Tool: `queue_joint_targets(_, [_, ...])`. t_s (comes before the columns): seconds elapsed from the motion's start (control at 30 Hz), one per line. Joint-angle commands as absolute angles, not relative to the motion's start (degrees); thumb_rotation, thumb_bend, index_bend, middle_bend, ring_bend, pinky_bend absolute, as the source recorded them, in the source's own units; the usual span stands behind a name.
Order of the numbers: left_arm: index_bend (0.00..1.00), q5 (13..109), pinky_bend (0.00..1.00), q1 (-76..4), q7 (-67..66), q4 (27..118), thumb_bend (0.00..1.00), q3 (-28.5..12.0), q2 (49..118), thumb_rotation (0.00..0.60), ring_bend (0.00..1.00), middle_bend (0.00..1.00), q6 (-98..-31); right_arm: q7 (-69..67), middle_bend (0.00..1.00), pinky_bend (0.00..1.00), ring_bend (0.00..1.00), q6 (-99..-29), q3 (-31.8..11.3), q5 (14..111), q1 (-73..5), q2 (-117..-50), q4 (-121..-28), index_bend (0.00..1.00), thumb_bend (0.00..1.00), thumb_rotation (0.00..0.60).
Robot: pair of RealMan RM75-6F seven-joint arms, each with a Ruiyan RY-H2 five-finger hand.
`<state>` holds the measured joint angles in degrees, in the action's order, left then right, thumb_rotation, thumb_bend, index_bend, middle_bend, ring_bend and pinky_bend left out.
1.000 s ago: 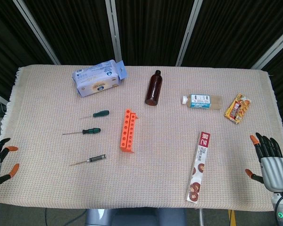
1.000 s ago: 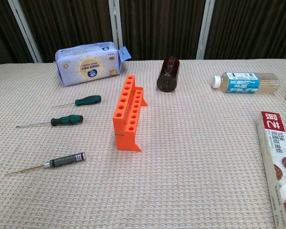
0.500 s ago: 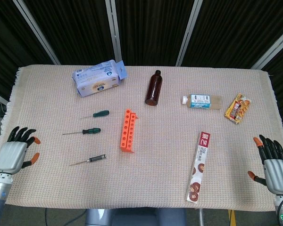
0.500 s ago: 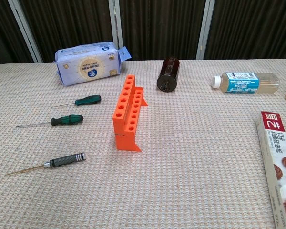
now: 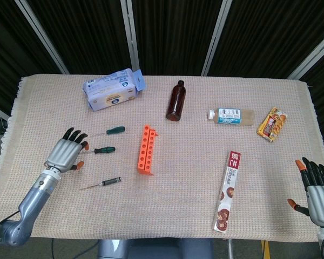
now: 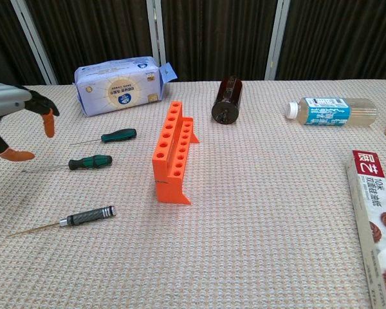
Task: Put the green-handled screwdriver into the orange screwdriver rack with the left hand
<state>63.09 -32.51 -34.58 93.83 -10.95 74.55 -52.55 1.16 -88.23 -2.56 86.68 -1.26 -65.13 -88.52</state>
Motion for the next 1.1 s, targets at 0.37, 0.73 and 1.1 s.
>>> queue_joint_targets(0.37, [0.39,48.22,0.0,-45.84,-51.56,83.31,0.28,-10.36,87.6,0.6,0.02,0.1,-51.45,0.71,0.0,0.01,0.0,-88.87,-2.54,86.07,-0.21,-65.12,-88.35,0.0,0.0,0.6])
queue_joint_targets(0.73, [0.38,43.03,0.0,-49.34,-56.39,79.44,0.31,-7.77,92.21,0.6,0.02,0.1,-54.08,0.02,0.0,0.01,0.0,-89.14,-2.6,85.9,0.37,-65.07,-87.95,0.0,0.0,0.6])
queue_joint_targets(1.1, [0.4,41.7,0.0,-50.22,-55.59,76.04,0.32,-6.74,95.1,0.6,0.02,0.1,-55.5,-0.08,0.0,0.01,0.0,-89.13,-2.63,85.64,0.77,-65.01,-87.89,0.0,0.0,0.6])
